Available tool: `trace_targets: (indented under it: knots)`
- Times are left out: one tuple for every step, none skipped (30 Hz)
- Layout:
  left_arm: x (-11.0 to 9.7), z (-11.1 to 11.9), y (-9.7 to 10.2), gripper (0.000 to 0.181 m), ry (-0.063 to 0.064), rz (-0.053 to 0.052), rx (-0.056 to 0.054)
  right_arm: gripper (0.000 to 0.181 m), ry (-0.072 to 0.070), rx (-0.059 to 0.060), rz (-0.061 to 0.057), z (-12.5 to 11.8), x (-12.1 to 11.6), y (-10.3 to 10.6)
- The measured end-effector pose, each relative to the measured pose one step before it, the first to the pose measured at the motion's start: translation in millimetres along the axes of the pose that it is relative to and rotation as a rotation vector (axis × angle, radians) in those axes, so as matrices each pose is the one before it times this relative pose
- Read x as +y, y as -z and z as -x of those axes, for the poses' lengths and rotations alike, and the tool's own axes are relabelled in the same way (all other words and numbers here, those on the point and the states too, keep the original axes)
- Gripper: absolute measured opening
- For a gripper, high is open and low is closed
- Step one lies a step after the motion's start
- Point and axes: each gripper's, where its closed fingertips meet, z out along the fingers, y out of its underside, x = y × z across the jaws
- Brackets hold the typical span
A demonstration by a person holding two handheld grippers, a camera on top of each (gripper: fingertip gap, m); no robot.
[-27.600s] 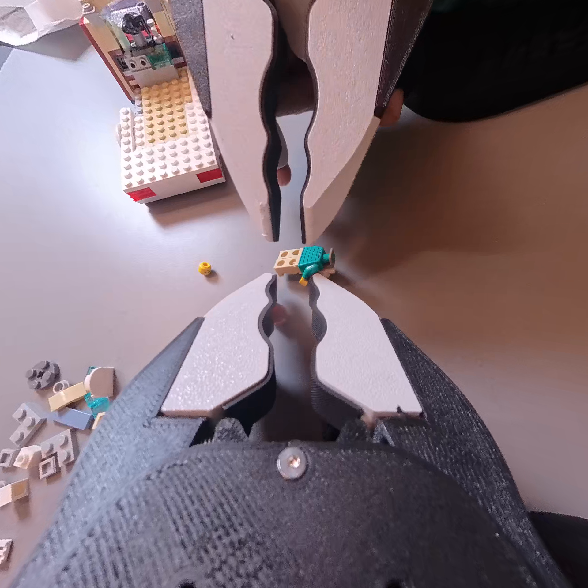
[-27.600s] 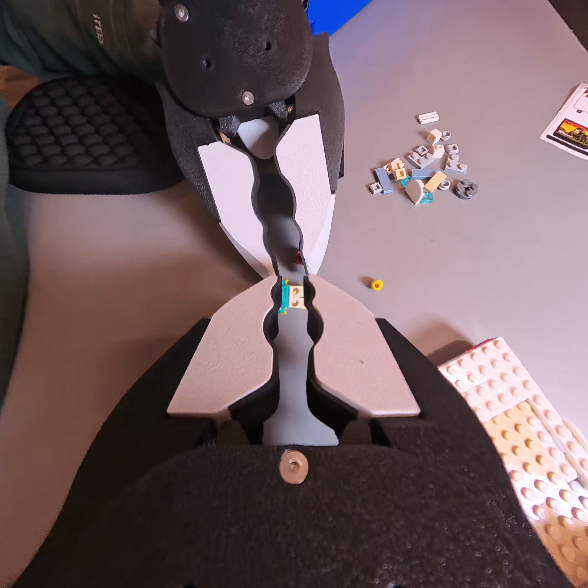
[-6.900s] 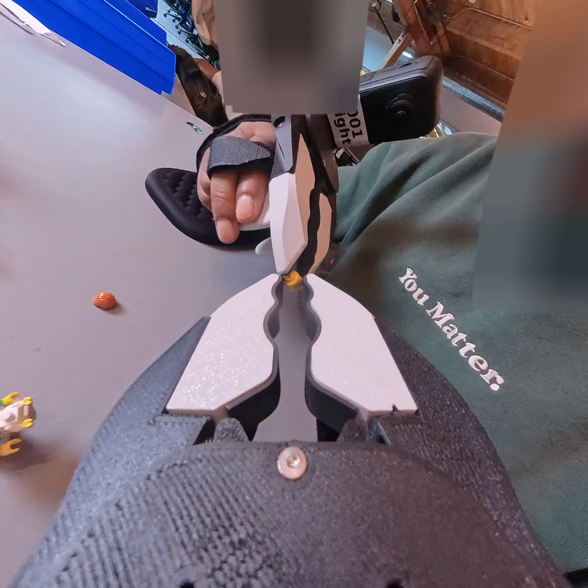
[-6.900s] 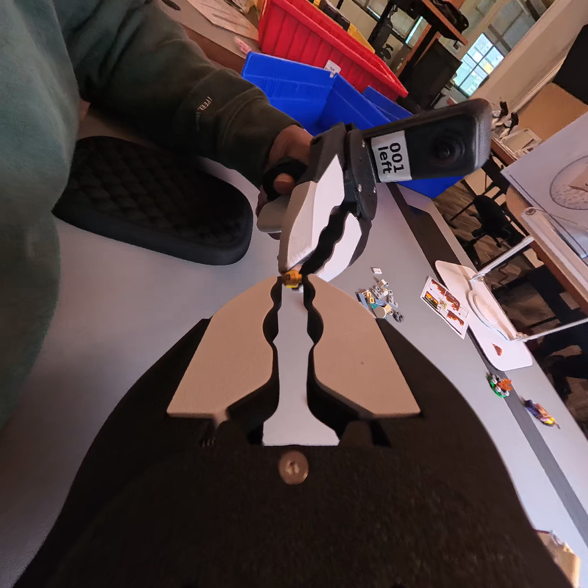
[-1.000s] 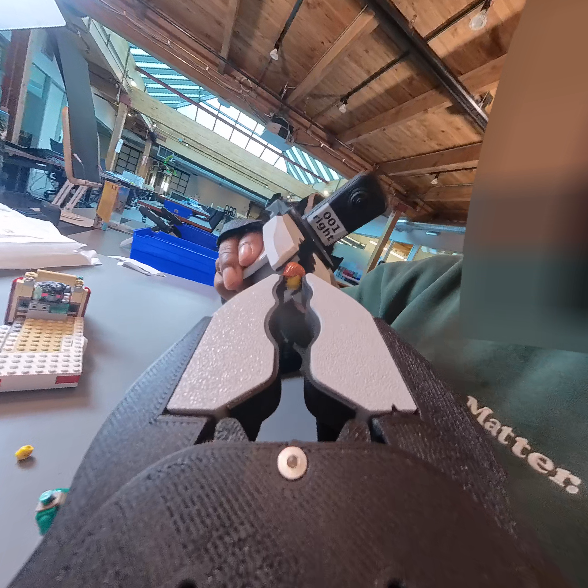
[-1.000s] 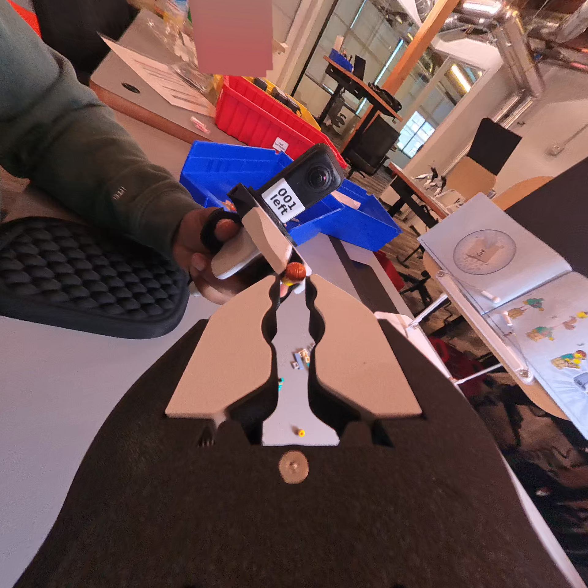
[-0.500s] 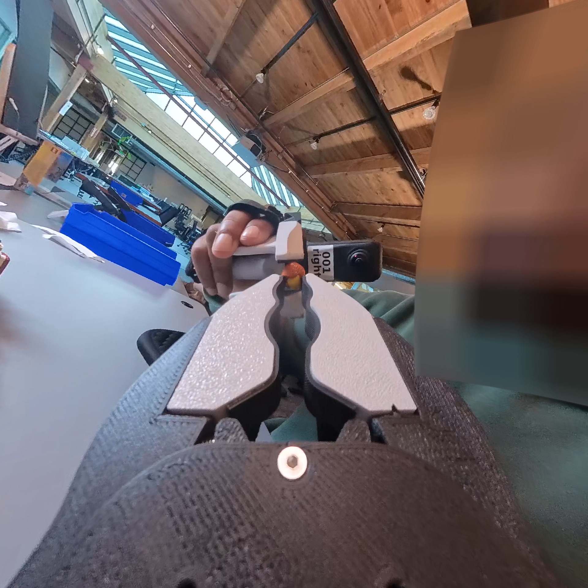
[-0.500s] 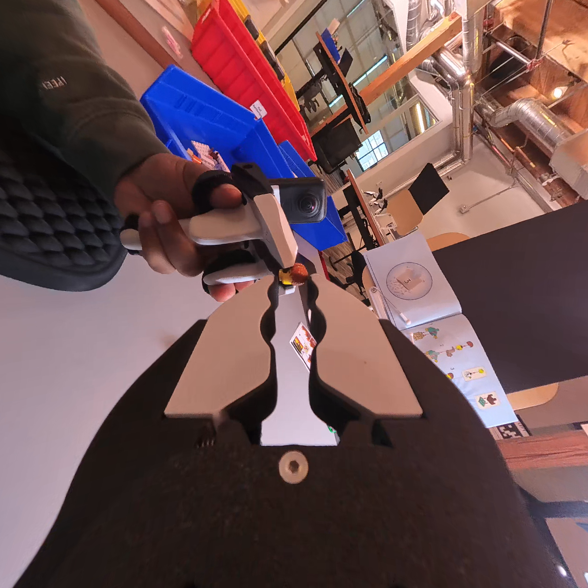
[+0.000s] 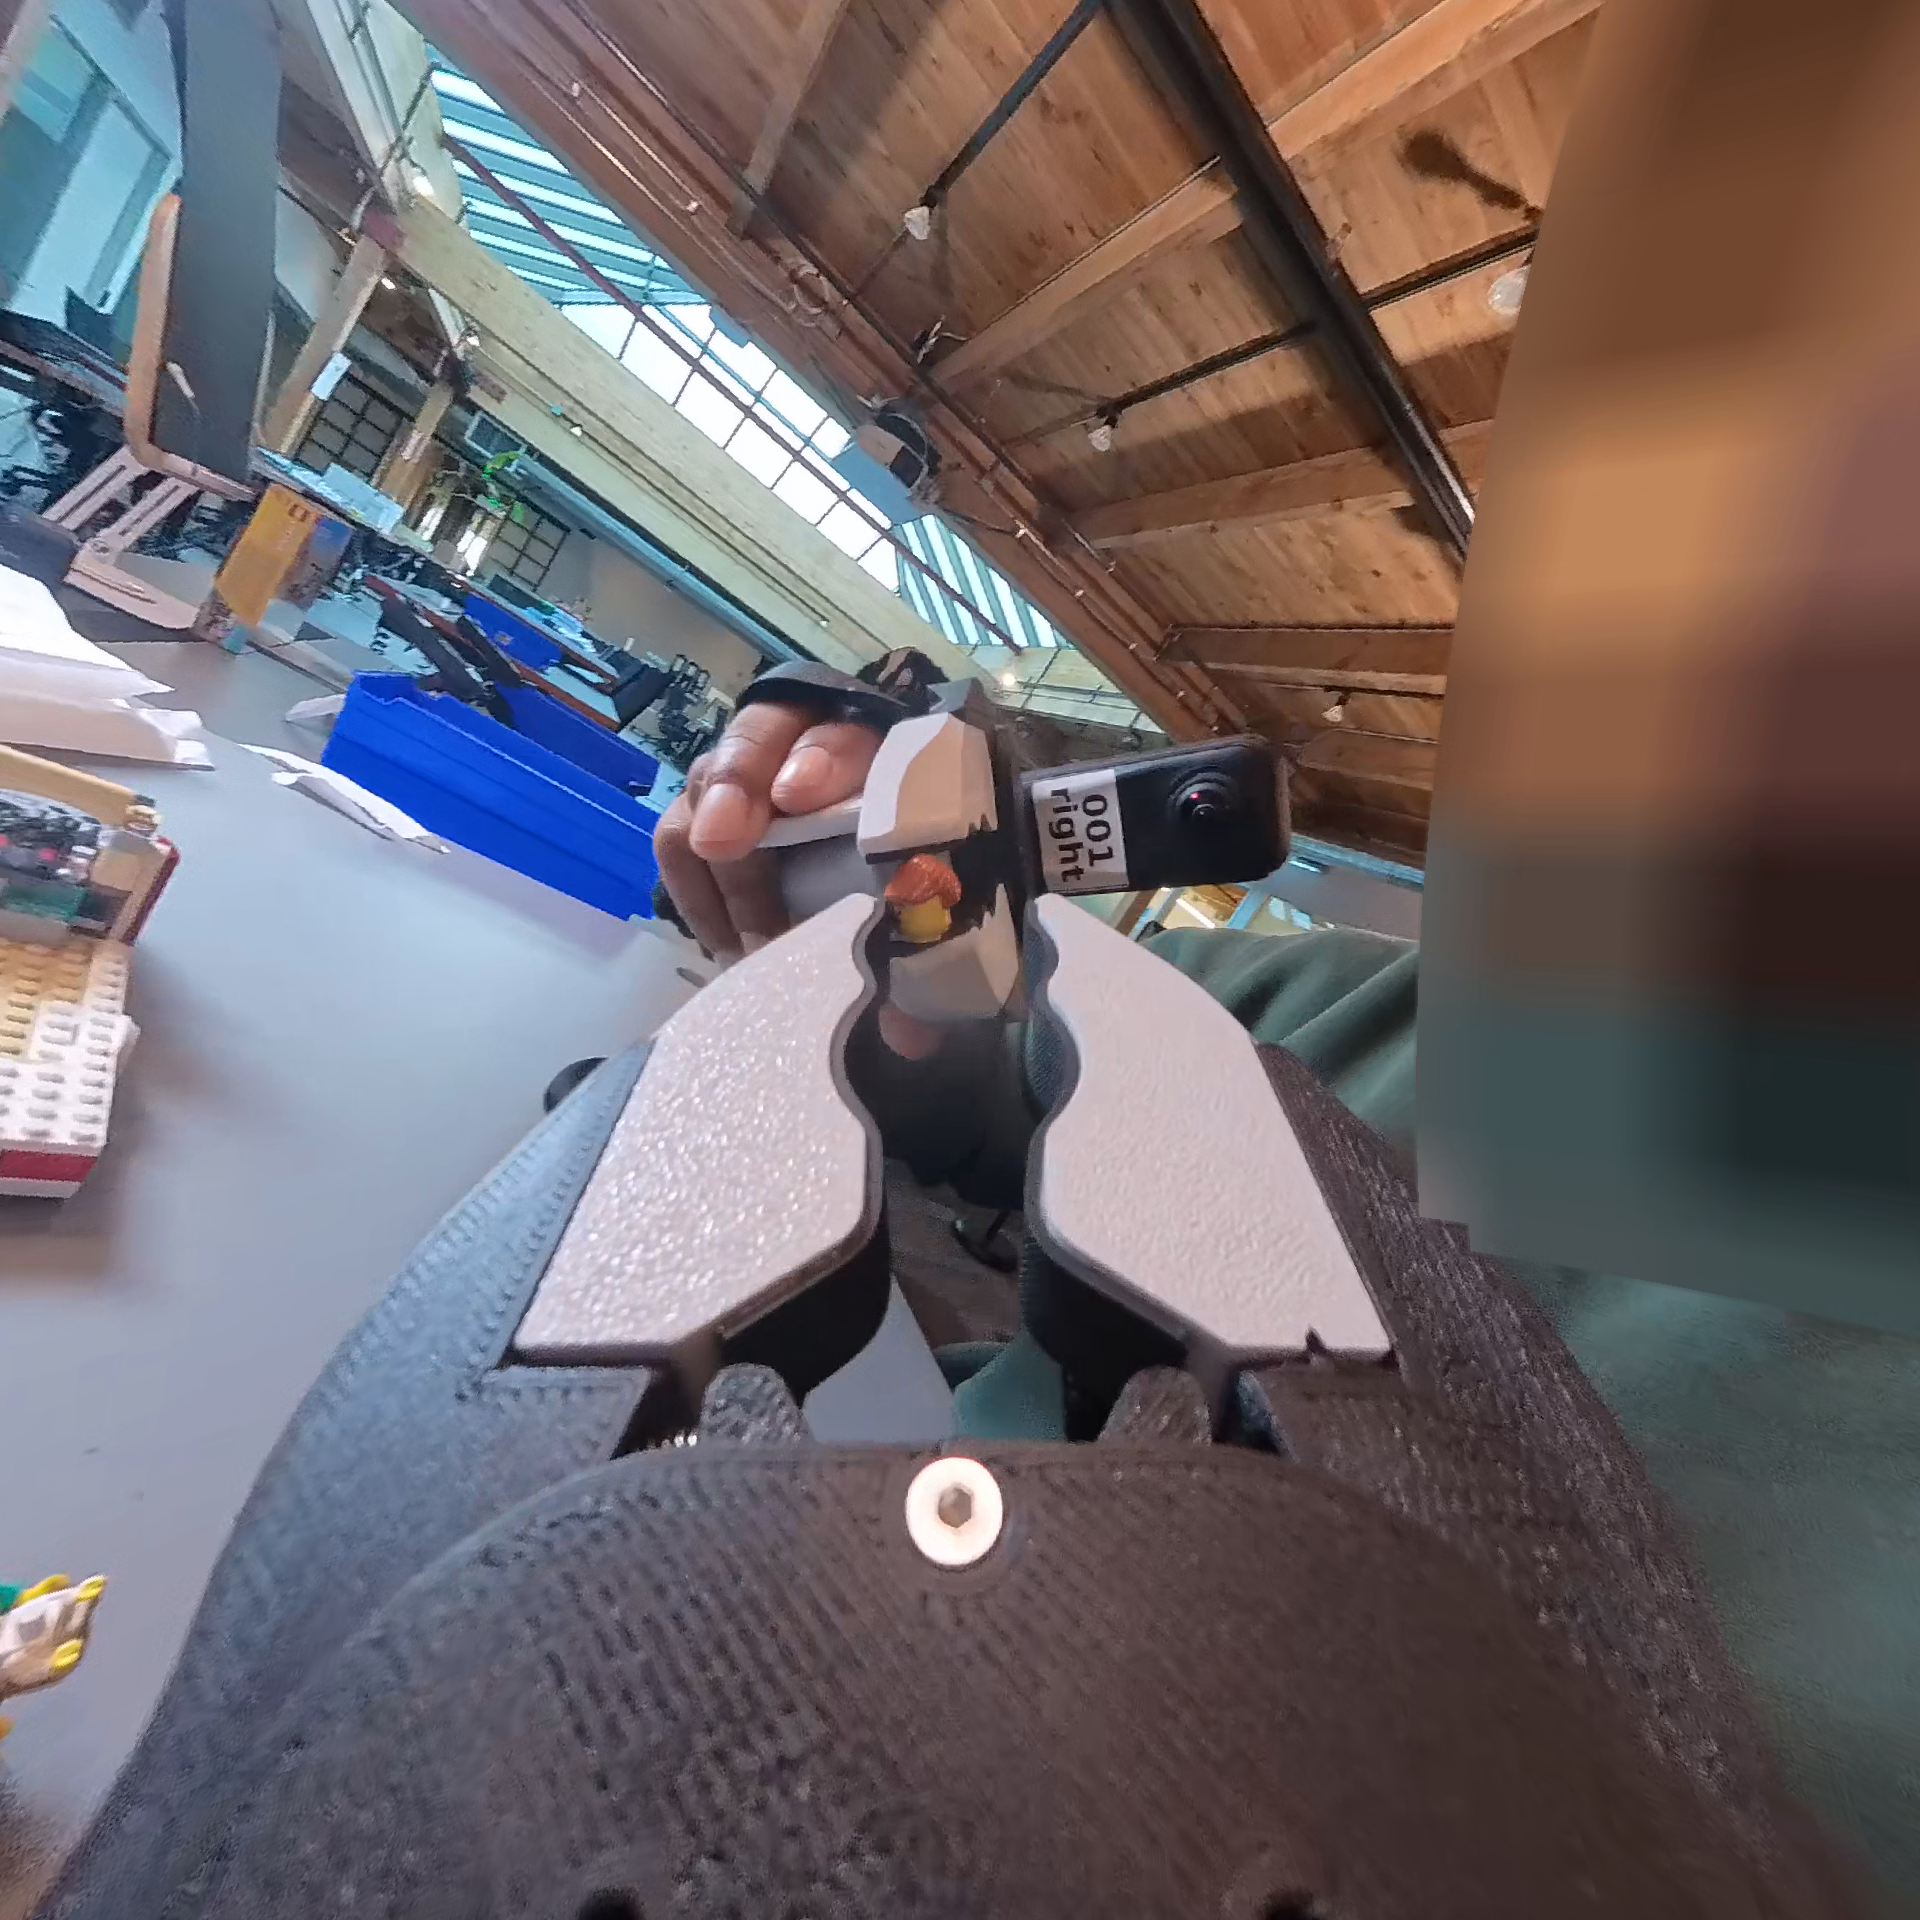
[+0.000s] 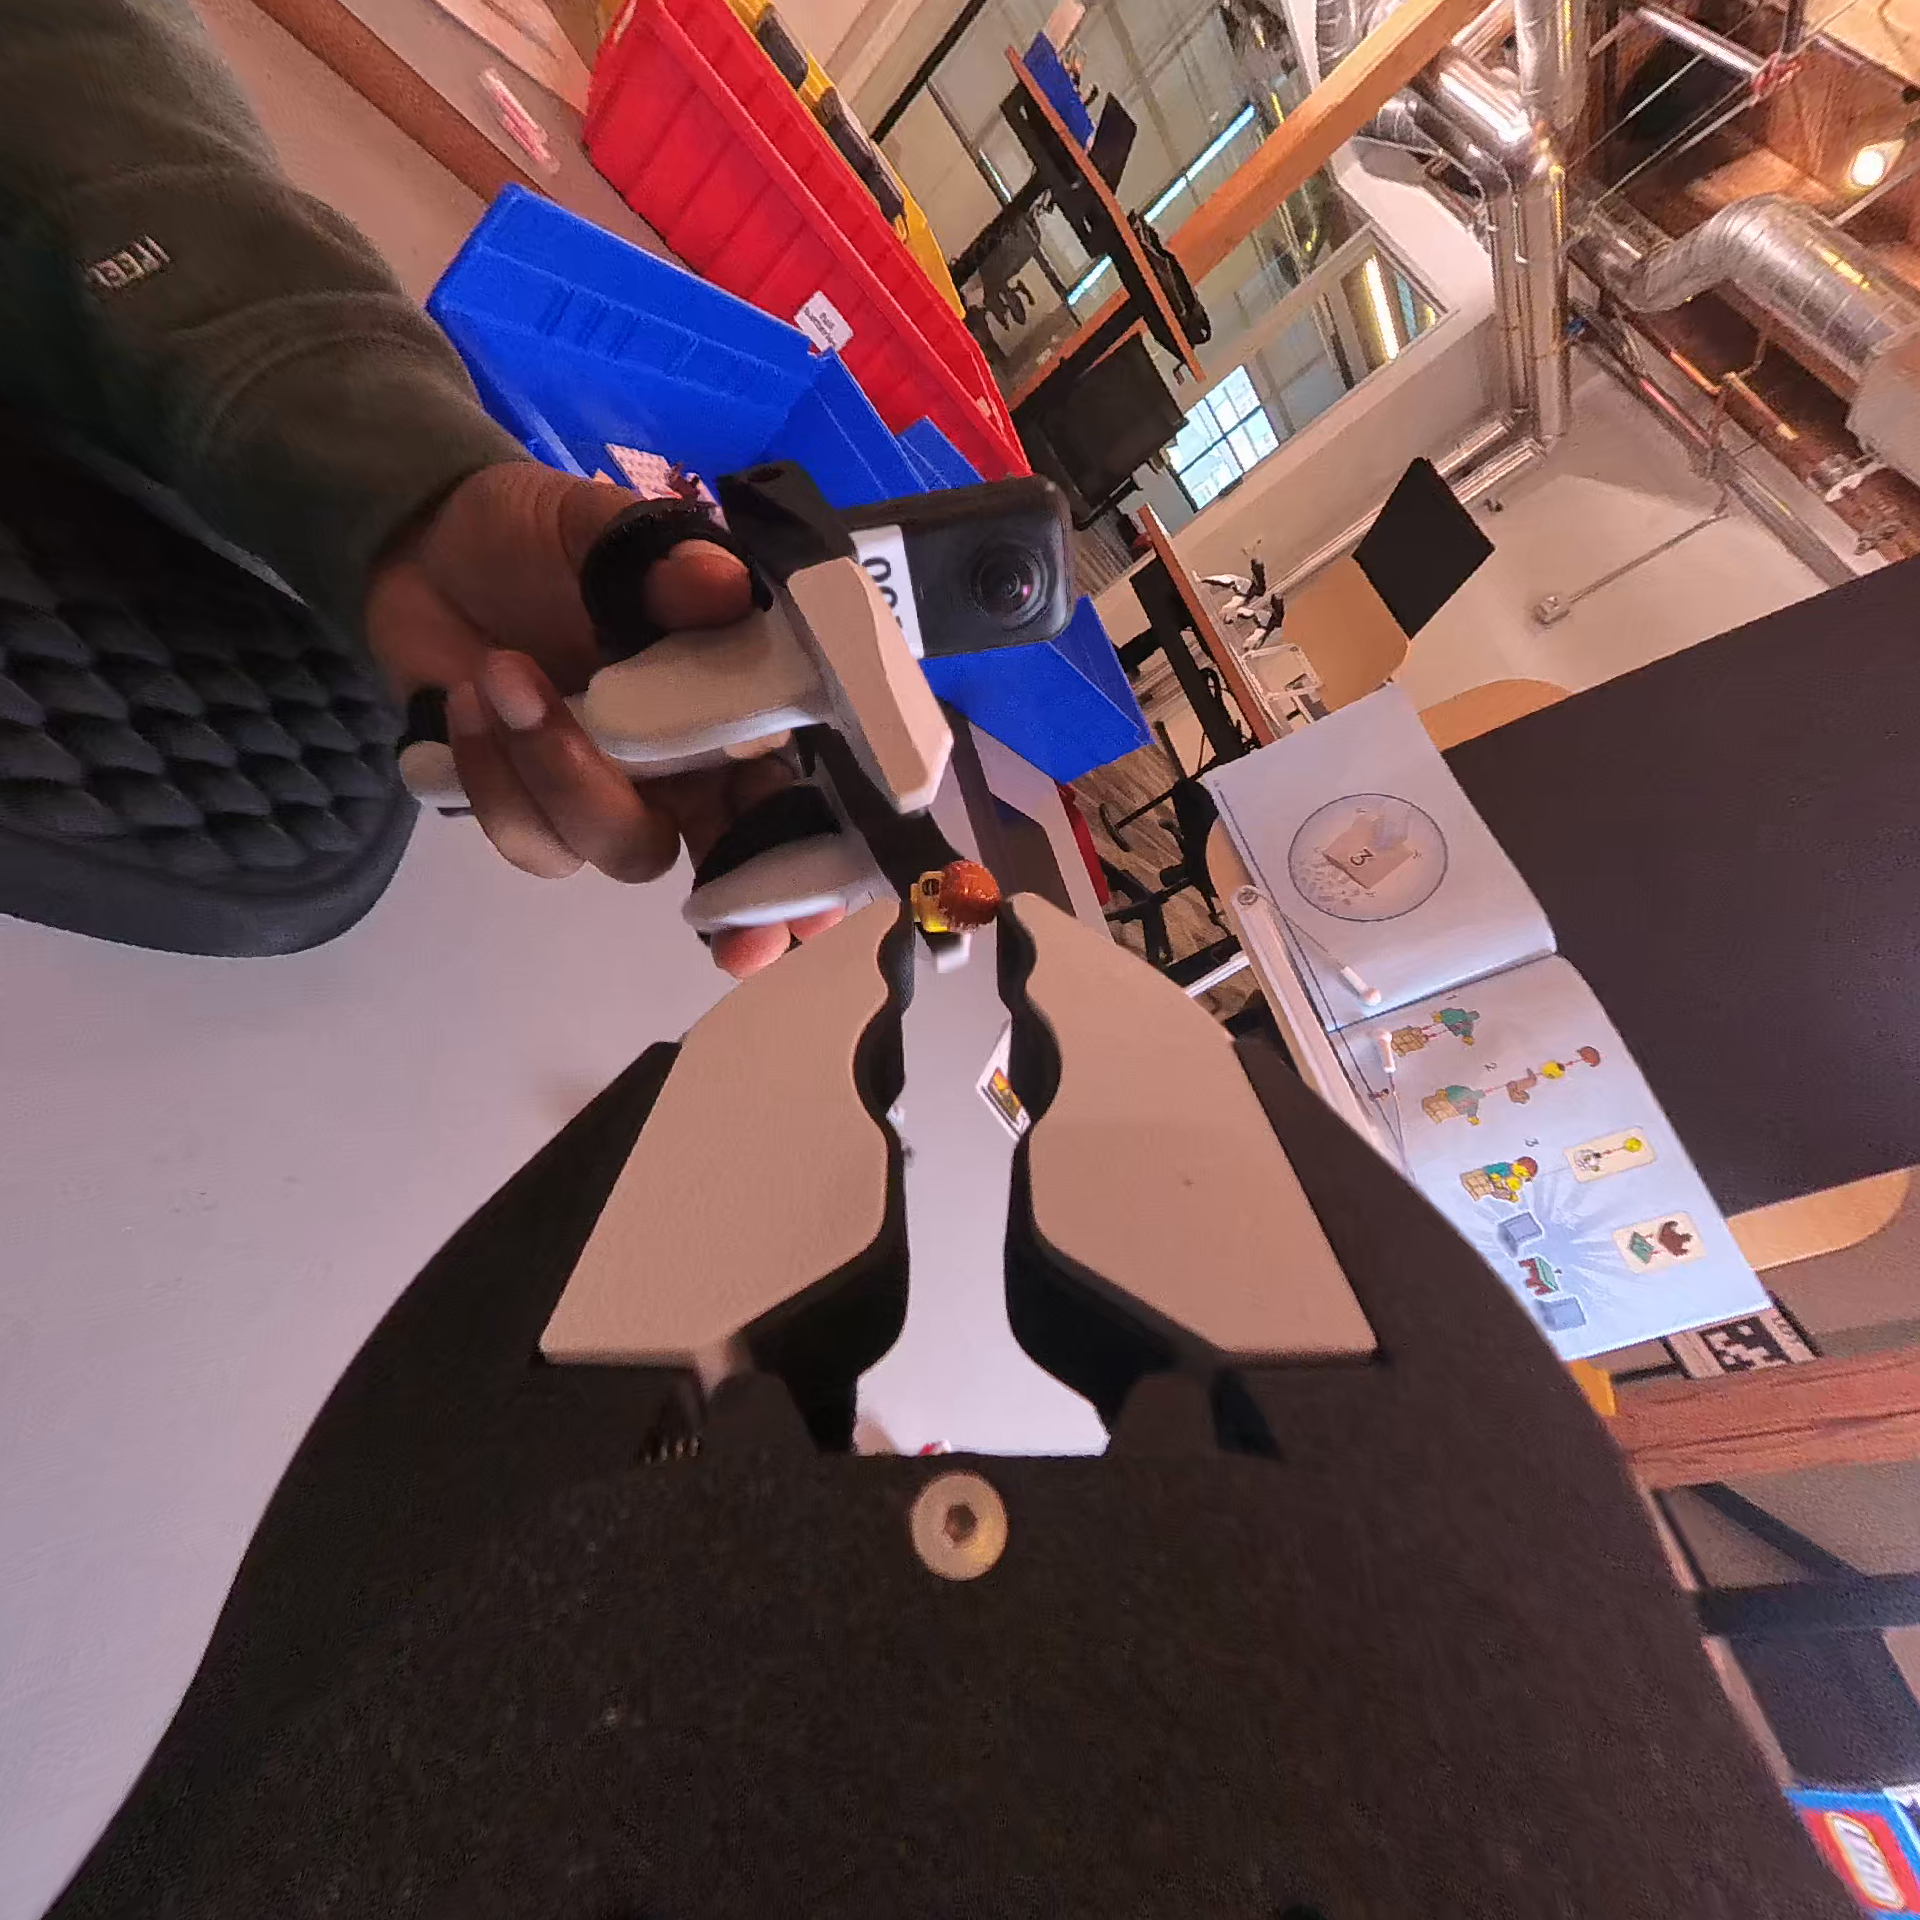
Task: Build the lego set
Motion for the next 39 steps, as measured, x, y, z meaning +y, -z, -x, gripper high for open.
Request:
trace_targets:
  knots:
    - [-0.37,4.21,0.30,0.033,0.0023,0.0013,-0.0315,0.015,0.0091,0.0074,-0.0052,-0.27,-0.82,0.38]
    - [0.22,3.66,0.64,0.034,0.0006,0.0044,-0.0221,0.015,0.0101,0.0072,-0.0032,-0.24,-1.20,0.32]
    - [-0.35,0.94,0.65,0.035,0.0031,-0.0026,-0.0034,0.015,0.0138,0.0056,0.0036,0.02,-0.31,-0.07]
    - [-0.87,-1.97,0.33,0.034,0.0008,-0.0060,0.0106,0.015,0.0077,-0.0001,0.0052,0.63,0.18,-0.31]
    - [0.50,0.28,-0.20,0.034,-0.0100,0.0069,-0.0084,0.015,-0.0072,-0.0033,-0.0033,0.34,-0.58,0.05]
    - [1.26,1.19,-0.23,0.034,-0.0177,0.0158,-0.0151,0.015,-0.0199,-0.0040,-0.0079,-0.61,-0.70,0.52]
    - [0.52,0.95,0.25,0.032,-0.0108,0.0122,-0.0109,0.015,-0.0266,-0.0040,-0.0058,-1.65,-0.05,0.80]
    - [-0.09,0.55,0.72,0.029,-0.0030,0.0076,-0.0045,0.015,-0.0279,-0.0035,-0.0032,-2.12,0.55,0.86]
    - [-0.20,0.13,0.80,0.024,-0.0034,0.0058,-0.0017,0.015,-0.0257,-0.0041,-0.0005,-2.05,0.94,0.67]
    - [0.46,1.11,0.23,0.019,-0.0065,0.0082,-0.0110,0.015,-0.0199,-0.0051,0.0007,-1.26,0.98,0.56]
    - [1.07,1.53,-0.51,0.016,-0.0094,0.0100,-0.0175,0.015,-0.0125,-0.0043,0.0008,-0.45,0.72,0.24]
    - [0.47,-0.06,-0.90,0.015,-0.0094,0.0058,-0.0074,0.015,-0.0074,-0.0033,0.0014,0.13,0.65,-0.09]
    - [-0.42,-0.51,-0.58,0.014,-0.0062,-0.0022,-0.0053,0.015,-0.0057,-0.0033,0.0026,0.48,0.68,-0.36]
    - [-0.54,-0.01,-0.41,0.014,-0.0026,-0.0028,-0.0059,0.015,-0.0036,-0.0020,0.0029,0.53,0.63,-0.52]
    - [-0.72,-0.48,-0.22,0.015,-0.0009,-0.0037,-0.0020,0.015,-0.0003,-0.0013,0.0032,0.72,0.70,-0.58]
    - [-0.84,-0.33,0.05,0.014,-0.0013,-0.0046,-0.0026,0.015,0.0028,0.0011,0.0043,0.51,0.91,-0.67]
    - [-0.09,-0.17,-0.11,0.015,-0.0006,0.0010,-0.0022,0.015,0.0041,0.0023,0.0037,0.48,0.68,-0.55]
    - [0.32,0.94,-0.10,0.013,-0.0045,0.0042,-0.0093,0.015,0.0013,-0.0007,0.0012,0.69,0.38,-0.39]
    - [0.28,0.68,-0.08,0.011,-0.0097,0.0016,-0.0087,0.015,-0.0021,-0.0016,0.0010,0.61,0.33,-0.43]
    - [-0.05,-0.40,0.06,0.010,-0.0120,-0.0005,-0.0027,0.015,-0.0019,-0.0009,0.0019,0.30,0.52,-0.24]
    - [0.43,0.22,-0.13,0.009,-0.0160,0.0037,-0.0075,0.015,-0.0013,-0.0023,0.0012,0.25,0.38,-0.09]
    - [0.89,-0.25,-0.19,0.009,-0.0179,0.0074,-0.0033,0.015,0.0004,-0.0034,0.0007,0.55,0.11,0.09]
    - [0.45,-0.36,0.13,0.009,-0.0178,0.0049,0.0001,0.015,0.0036,-0.0019,0.0008,0.52,0.02,0.04]
    - [1.01,-0.36,0.14,0.009,-0.0172,0.0083,0.0017,0.015,0.0063,-0.0022,0.0029,0.85,0.04,-0.10]
    - [0.86,-0.56,0.20,0.008,-0.0181,0.0081,0.0032,0.015,0.0063,-0.0016,0.0031,0.84,0.01,-0.04]
    - [0.43,-0.65,0.21,0.008,-0.0138,0.0046,0.0032,0.015,0.0039,-0.0006,0.0004,0.75,-0.31,-0.04]
    - [0.46,-1.33,-0.05,0.008,-0.0113,0.0053,0.0073,0.015,-0.0018,-0.0030,-0.0039,0.80,-0.67,0.15]
    - [0.51,-0.47,-0.03,0.008,-0.0131,0.0062,0.0007,0.016,-0.0056,-0.0038,-0.0017,0.64,-0.29,0.33]
    - [0.34,-0.22,-0.01,0.008,-0.0124,0.0051,-0.0017,0.016,-0.0036,-0.0013,0.0004,0.47,0.17,0.09]
    - [0.30,0.03,-0.16,0.008,-0.0101,0.0043,-0.0019,0.015,0.0031,0.0037,0.0023,0.04,0.19,0.23]
    - [0.15,0.27,-0.17,0.008,-0.0015,0.0010,-0.0025,0.015,0.0075,0.0071,0.0044,-0.17,0.43,0.22]
    - [0.04,0.04,0.00,0.008,0.0031,-0.0022,0.0015,0.015,0.0044,0.0048,0.0031,-0.08,0.13,0.18]
    - [-0.36,-0.11,-0.10,0.008,0.0077,-0.0085,0.0030,0.015,-0.0031,0.0026,0.0009,-0.38,-0.05,0.06]
    - [-0.79,-0.17,-0.13,0.008,0.0118,-0.0123,0.0047,0.014,-0.0080,0.0011,-0.0015,-0.49,-0.23,0.09]
    - [-0.55,0.05,0.07,0.009,0.0107,-0.0100,0.0043,0.014,-0.0078,-0.0015,-0.0015,-0.31,0.03,0.13]
    - [-0.02,0.38,0.17,0.009,0.0079,-0.0011,0.0025,0.014,-0.0055,-0.0018,0.0005,-0.21,0.52,-0.16]
    - [-0.20,2.13,0.82,0.015,0.0034,0.0015,-0.0112,0.014,-0.0018,0.0051,-0.0041,-0.81,-0.03,0.16]
    - [-0.39,2.95,1.09,0.020,0.0018,0.0017,-0.0144,0.014,-0.0038,0.0036,-0.0074,-0.88,-0.46,0.63]
    - [-0.55,1.51,1.14,0.020,0.0066,0.0003,-0.0033,0.014,-0.0095,-0.0044,-0.0027,-0.19,-0.13,0.37]
